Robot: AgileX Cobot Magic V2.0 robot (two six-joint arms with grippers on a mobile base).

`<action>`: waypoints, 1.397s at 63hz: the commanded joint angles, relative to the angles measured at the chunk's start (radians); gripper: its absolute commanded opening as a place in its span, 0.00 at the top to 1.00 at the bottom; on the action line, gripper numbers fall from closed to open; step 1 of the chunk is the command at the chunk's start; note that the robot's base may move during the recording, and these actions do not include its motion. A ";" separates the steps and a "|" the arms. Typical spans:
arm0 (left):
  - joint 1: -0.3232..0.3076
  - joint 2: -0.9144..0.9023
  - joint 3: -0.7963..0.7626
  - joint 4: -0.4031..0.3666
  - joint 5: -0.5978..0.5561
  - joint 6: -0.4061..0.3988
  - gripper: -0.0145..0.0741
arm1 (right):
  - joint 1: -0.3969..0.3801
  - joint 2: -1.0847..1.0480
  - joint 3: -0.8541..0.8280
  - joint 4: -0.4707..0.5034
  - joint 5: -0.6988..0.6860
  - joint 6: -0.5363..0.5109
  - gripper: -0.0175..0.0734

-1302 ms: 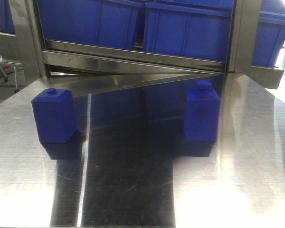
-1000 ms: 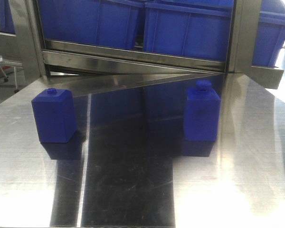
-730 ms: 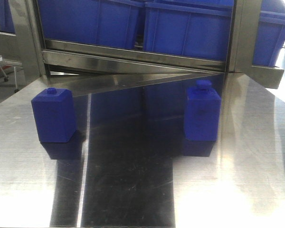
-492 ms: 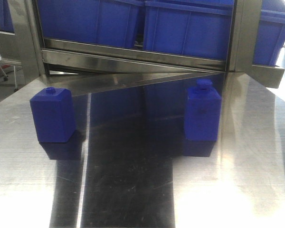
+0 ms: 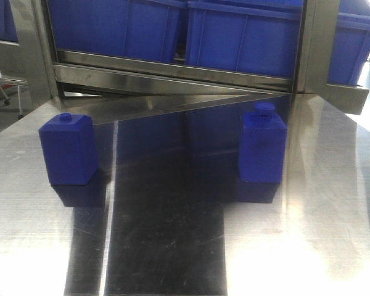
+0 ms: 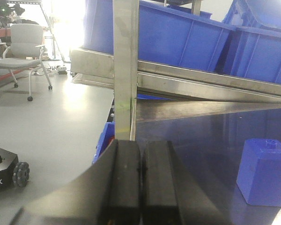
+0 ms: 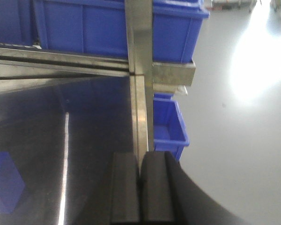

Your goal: Pick and sort blue part to right shelf

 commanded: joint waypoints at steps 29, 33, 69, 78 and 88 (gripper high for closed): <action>-0.006 -0.020 0.022 -0.010 -0.092 -0.004 0.70 | 0.036 0.473 -0.259 -0.267 -0.043 0.295 0.47; -0.006 -0.020 0.022 -0.010 -0.092 -0.004 0.70 | 0.068 0.520 -0.291 -0.267 -0.013 0.295 0.38; -0.006 -0.020 0.022 -0.010 -0.092 -0.004 0.70 | 0.361 0.961 -0.766 0.012 0.647 0.292 0.23; -0.006 -0.020 0.022 -0.010 -0.092 -0.004 0.70 | 0.411 1.083 -0.914 0.059 0.771 0.255 0.23; -0.006 -0.020 0.022 -0.010 -0.092 -0.004 0.70 | 0.438 1.207 -1.078 0.147 0.872 0.192 0.23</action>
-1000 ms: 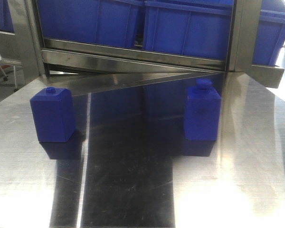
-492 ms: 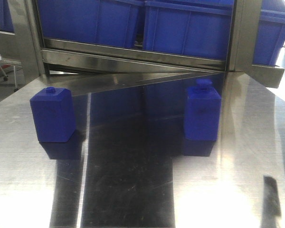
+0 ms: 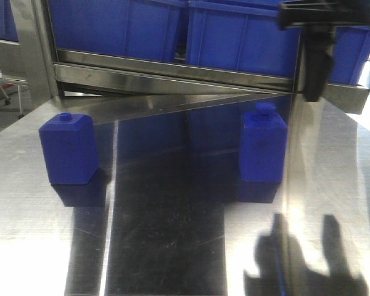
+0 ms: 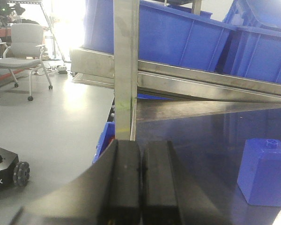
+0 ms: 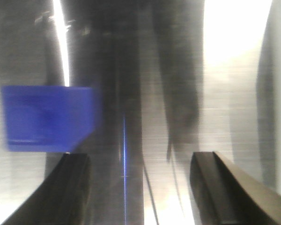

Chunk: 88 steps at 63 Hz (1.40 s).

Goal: Pick and sort blue part to right shelf
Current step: 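Lower the open right gripper around the blue part nearer the right arm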

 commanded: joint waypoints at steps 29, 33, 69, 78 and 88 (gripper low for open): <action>-0.006 -0.020 0.022 -0.010 -0.092 -0.004 0.70 | 0.052 0.240 -0.374 0.062 0.166 -0.006 0.22; -0.006 -0.020 0.022 -0.010 -0.092 -0.004 0.70 | 0.055 0.242 -0.375 0.062 0.169 0.018 0.22; -0.006 -0.020 0.022 -0.010 -0.092 -0.004 0.70 | 0.084 0.280 -0.372 0.064 0.171 0.050 0.22; -0.006 -0.020 0.022 -0.010 -0.092 -0.004 0.70 | 0.084 0.291 -0.372 0.064 0.168 0.050 0.22; -0.006 -0.020 0.022 -0.010 -0.092 -0.004 0.70 | 0.084 0.297 -0.361 0.064 0.155 0.050 0.22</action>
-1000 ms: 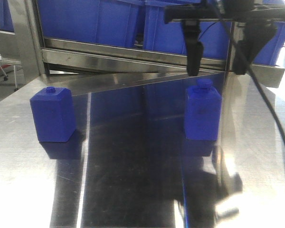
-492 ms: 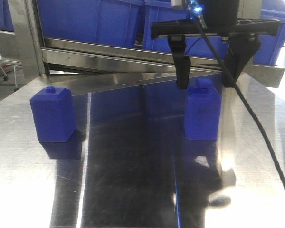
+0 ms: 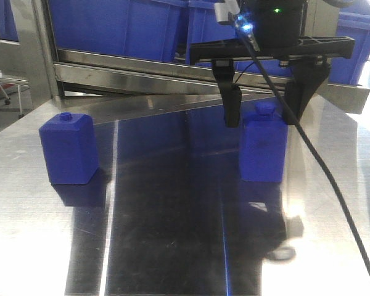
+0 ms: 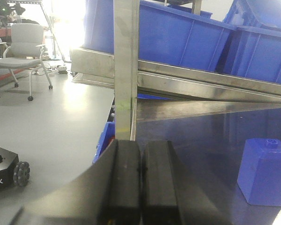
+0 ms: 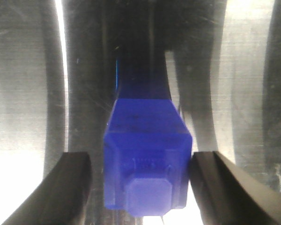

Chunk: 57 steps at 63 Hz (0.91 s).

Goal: Pick and sort blue part to right shelf
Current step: 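Lower the open right gripper around the blue part nearer the right arm, then close the right gripper on the blue part and lift it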

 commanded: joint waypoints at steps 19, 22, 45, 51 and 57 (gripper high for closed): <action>-0.006 -0.020 0.022 -0.010 -0.092 -0.004 0.70 | -0.005 -0.048 0.055 -0.007 -0.092 0.003 0.22; -0.006 -0.020 0.022 -0.010 -0.092 -0.004 0.70 | -0.005 -0.046 0.058 -0.001 -0.111 0.003 0.22; -0.006 -0.020 0.022 -0.010 -0.092 -0.004 0.70 | -0.016 -0.020 0.058 0.015 -0.108 0.003 0.23; -0.006 -0.020 0.022 -0.010 -0.092 -0.004 0.70 | -0.016 -0.020 0.058 0.016 -0.108 0.003 0.27; -0.006 -0.020 0.022 -0.010 -0.092 -0.004 0.70 | -0.016 -0.020 0.058 0.016 -0.108 0.003 0.32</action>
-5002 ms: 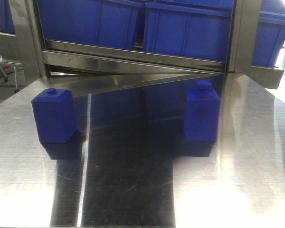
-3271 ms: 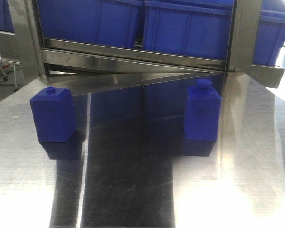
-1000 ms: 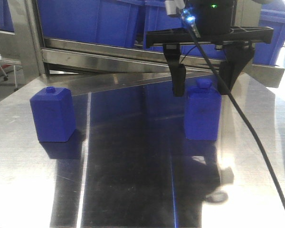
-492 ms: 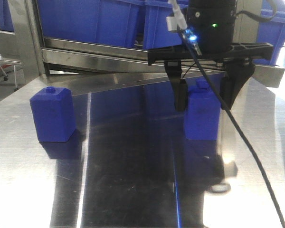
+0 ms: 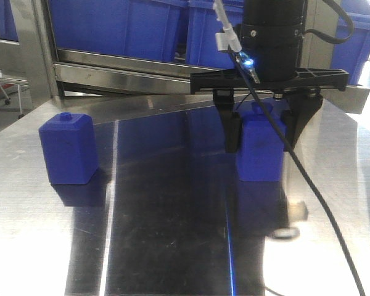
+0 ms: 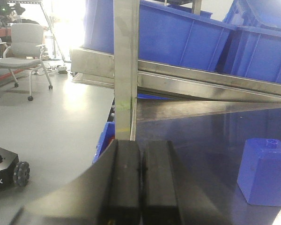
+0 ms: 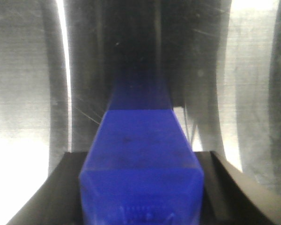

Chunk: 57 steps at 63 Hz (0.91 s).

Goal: Pick and sort blue part to right shelf
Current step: 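Close the right gripper on the blue part and lift it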

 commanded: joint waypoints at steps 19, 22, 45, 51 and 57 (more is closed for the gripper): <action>-0.006 -0.020 0.022 -0.010 -0.092 -0.004 0.70 | -0.008 -0.082 -0.022 -0.008 -0.008 -0.023 0.33; -0.006 -0.020 0.022 -0.010 -0.092 -0.004 0.70 | -0.008 -0.097 -0.022 -0.012 -0.008 -0.056 0.33; -0.006 -0.020 0.022 -0.010 -0.092 -0.004 0.70 | -0.090 -0.369 0.251 0.034 -0.277 -0.386 0.33; -0.006 -0.020 0.022 -0.010 -0.092 -0.004 0.70 | -0.140 -0.457 0.348 0.047 -0.352 -0.460 0.33; -0.006 -0.020 0.022 -0.010 -0.092 -0.004 0.70 | -0.209 -0.555 0.453 0.047 -0.438 -0.501 0.33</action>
